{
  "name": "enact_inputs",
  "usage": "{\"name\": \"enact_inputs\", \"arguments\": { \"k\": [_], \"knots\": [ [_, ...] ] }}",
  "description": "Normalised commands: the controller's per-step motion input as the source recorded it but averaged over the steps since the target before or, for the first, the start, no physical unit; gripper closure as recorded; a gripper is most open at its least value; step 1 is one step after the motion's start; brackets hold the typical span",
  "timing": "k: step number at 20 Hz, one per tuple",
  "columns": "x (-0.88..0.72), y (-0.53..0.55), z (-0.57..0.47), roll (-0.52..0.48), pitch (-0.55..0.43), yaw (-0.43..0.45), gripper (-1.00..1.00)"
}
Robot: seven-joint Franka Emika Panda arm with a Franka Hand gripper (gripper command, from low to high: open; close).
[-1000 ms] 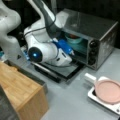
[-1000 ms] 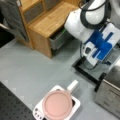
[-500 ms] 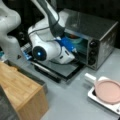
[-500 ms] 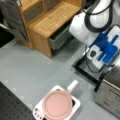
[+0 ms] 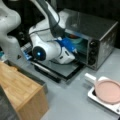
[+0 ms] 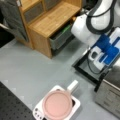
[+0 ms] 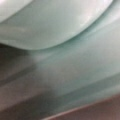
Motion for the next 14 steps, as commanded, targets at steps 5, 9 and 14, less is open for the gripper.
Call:
{"name": "enact_inputs", "arguments": {
  "k": [5, 9, 14],
  "knots": [
    [-0.03, 0.09, -0.17, 0.101, -0.132, -0.162, -1.00],
    [-0.02, 0.02, -0.18, 0.091, -0.137, -0.158, -1.00],
    [-0.05, -0.01, -0.18, 0.116, -0.142, -0.169, 1.00]
  ]
}}
